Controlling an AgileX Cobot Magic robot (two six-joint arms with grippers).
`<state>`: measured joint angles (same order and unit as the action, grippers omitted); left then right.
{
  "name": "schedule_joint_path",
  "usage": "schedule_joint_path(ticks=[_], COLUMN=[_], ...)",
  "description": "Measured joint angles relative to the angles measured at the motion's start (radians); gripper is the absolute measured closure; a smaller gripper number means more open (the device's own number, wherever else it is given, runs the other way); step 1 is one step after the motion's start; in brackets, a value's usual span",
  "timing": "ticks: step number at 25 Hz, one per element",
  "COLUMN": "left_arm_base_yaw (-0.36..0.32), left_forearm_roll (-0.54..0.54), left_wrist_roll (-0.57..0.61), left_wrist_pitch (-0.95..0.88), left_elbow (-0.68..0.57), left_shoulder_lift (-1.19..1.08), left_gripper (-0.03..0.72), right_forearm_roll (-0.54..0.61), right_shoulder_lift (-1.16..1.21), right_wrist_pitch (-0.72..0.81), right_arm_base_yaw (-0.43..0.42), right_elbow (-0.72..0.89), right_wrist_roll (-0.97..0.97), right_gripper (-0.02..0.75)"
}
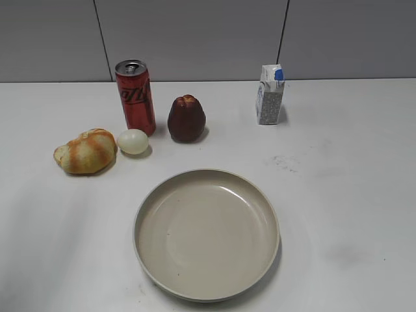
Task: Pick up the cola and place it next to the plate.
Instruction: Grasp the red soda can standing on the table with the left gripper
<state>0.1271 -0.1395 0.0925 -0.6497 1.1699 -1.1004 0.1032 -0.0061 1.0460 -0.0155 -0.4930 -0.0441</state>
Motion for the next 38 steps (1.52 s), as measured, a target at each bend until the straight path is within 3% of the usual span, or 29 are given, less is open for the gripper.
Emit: schedule_joint_path(ticks=[7,14,19,38], left_arm_base_yaw=[0.146,0.225,0.26,0.265], left_forearm_roll=[-0.004,-0.035,-0.046,0.023], left_wrist_roll=[0.047,0.048,0.048,0.025], left_wrist_pitch=[-0.25,-0.421,-0.418,-0.303], left_elbow=[0.456,0.767,0.828,0.836], left_shoulder_lift=[-0.436,-0.771,-0.924,-1.107], left_gripper=[0.088,0.06,0.015,0.023], right_forearm_roll=[0.0,0.0,0.0,0.0], right_shoulder_lift=[0.0,0.0,0.0,0.0], right_wrist_pitch=[0.0,0.0,0.0,0.0], right_arm_base_yaw=[0.0,0.0,0.0,0.0], right_elbow=[0.0,0.0,0.0,0.0], right_wrist_roll=[0.0,0.0,0.0,-0.001], right_gripper=[0.203,0.203,0.203,0.203])
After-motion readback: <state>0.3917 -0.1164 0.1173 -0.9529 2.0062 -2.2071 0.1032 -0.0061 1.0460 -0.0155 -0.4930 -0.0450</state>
